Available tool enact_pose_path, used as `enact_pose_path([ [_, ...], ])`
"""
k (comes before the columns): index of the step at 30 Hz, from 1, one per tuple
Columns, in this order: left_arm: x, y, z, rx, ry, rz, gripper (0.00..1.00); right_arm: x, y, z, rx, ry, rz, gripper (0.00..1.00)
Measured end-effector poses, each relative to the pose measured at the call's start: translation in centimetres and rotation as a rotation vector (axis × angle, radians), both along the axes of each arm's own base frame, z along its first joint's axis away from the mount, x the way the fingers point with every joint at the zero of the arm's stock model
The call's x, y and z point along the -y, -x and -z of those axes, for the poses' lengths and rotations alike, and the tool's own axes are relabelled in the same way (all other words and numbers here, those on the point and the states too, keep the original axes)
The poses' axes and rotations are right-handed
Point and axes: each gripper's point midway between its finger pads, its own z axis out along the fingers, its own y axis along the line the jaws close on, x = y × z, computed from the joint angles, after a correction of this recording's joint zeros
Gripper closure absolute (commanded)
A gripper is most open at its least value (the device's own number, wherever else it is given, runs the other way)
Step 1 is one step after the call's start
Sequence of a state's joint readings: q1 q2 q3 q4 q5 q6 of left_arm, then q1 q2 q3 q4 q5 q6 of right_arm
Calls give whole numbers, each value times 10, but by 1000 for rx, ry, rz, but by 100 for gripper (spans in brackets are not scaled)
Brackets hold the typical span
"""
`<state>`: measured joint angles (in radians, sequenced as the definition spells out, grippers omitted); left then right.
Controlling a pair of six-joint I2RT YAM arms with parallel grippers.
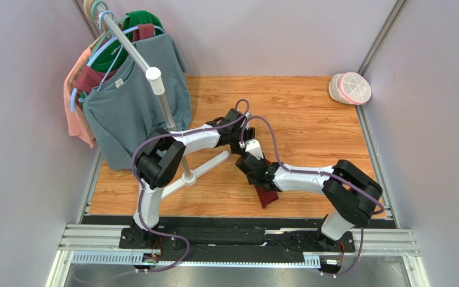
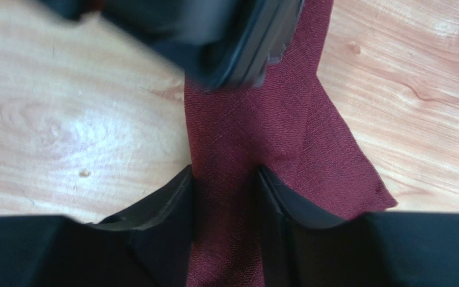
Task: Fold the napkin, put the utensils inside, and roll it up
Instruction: Roll the napkin with the utensil
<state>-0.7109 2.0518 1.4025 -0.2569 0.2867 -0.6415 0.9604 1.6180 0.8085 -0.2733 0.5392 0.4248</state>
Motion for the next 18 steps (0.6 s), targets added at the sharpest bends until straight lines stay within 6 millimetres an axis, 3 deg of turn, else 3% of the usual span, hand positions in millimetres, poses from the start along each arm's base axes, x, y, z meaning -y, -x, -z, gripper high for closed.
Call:
enact_pose_path([
  [3,0,-1,-3,-2,7,-4,25,4,-4,-1,-7,-89,15,68],
  [14,-21,-9,-42,47,65,-43,21,-4,16,-11,-168,-511,-87,74],
  [18,-27,-6,-47,54,73,-46,21,-3,16,-14,-229,-646,-104,74],
])
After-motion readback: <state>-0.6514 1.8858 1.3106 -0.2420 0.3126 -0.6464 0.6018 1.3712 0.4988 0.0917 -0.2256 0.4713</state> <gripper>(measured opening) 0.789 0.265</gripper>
